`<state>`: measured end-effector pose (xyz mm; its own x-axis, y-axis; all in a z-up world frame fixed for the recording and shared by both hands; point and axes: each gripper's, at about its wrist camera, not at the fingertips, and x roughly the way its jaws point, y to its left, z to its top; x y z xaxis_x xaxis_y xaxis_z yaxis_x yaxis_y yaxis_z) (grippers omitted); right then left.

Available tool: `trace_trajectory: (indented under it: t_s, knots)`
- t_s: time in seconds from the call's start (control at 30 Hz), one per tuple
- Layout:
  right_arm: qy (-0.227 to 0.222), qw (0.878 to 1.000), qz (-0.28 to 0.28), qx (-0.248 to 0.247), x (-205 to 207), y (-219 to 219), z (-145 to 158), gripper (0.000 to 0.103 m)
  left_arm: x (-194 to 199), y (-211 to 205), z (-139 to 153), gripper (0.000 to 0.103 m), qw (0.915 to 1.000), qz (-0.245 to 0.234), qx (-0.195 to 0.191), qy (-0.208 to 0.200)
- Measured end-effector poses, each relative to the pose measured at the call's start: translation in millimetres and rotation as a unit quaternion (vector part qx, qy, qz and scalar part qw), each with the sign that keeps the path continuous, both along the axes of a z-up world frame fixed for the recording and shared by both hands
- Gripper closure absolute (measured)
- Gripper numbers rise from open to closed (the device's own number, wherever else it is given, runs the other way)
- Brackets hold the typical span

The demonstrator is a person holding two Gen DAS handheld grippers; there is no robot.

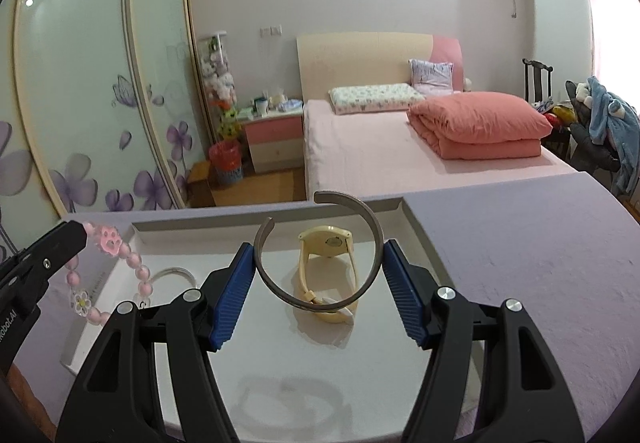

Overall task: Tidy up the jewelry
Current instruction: 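Lift the pink bracelet and cuff over the grey tray with both tools, then lower both bracelets into the tray and open both tools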

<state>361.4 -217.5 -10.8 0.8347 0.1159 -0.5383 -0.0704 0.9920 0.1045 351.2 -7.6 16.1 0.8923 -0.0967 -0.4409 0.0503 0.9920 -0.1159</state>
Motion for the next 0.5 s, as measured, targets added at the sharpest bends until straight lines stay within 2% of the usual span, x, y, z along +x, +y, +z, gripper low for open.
trace_trajectory:
  t_s: [0.5]
  knots:
    - [0.028, 0.999, -0.019, 0.000, 15, 1, -12, 0.037, 28, 0, -17, 0.089, 0.9998, 0.007, -0.001, 0.021]
